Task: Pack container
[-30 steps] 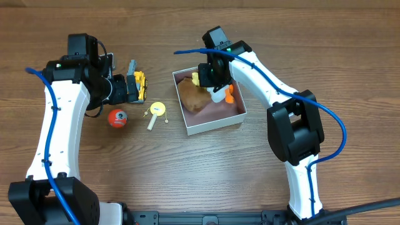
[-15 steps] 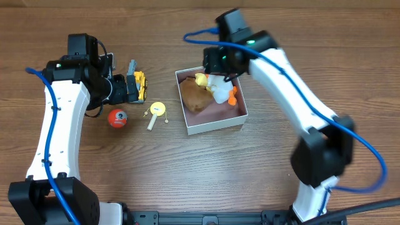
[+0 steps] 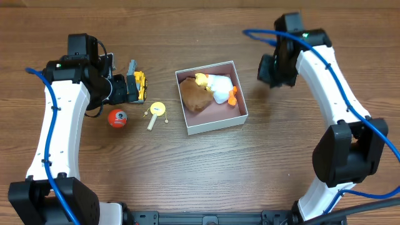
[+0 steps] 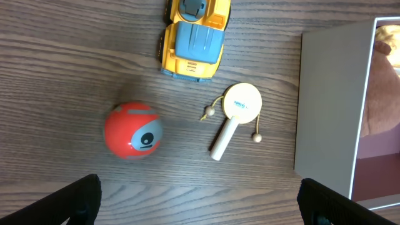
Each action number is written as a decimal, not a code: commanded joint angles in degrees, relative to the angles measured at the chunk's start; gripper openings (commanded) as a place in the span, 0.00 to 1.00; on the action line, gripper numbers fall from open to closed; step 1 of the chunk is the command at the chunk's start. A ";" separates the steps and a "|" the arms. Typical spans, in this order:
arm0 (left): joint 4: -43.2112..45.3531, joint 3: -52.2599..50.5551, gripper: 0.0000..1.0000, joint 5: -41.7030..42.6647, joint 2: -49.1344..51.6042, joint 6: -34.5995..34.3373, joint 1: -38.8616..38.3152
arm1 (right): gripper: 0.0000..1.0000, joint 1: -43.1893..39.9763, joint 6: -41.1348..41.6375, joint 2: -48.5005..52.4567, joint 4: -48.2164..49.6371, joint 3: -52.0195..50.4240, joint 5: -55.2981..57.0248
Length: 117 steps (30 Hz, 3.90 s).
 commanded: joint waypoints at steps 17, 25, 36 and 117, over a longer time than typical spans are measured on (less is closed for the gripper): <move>-0.13 1.29 1.00 0.50 0.22 0.87 0.26 | 0.04 13.77 4.31 0.15 0.39 -6.62 -8.20; -0.13 1.29 1.00 0.50 0.22 0.87 0.26 | 0.04 7.30 2.43 -4.59 2.32 -6.36 1.03; 4.81 1.29 1.00 4.15 0.22 -3.28 0.26 | 0.15 5.20 -3.50 -29.62 8.37 -2.36 1.25; 13.46 8.11 0.81 -16.02 21.92 -4.17 -7.98 | 1.00 3.10 -3.50 -62.97 -3.58 -2.51 7.63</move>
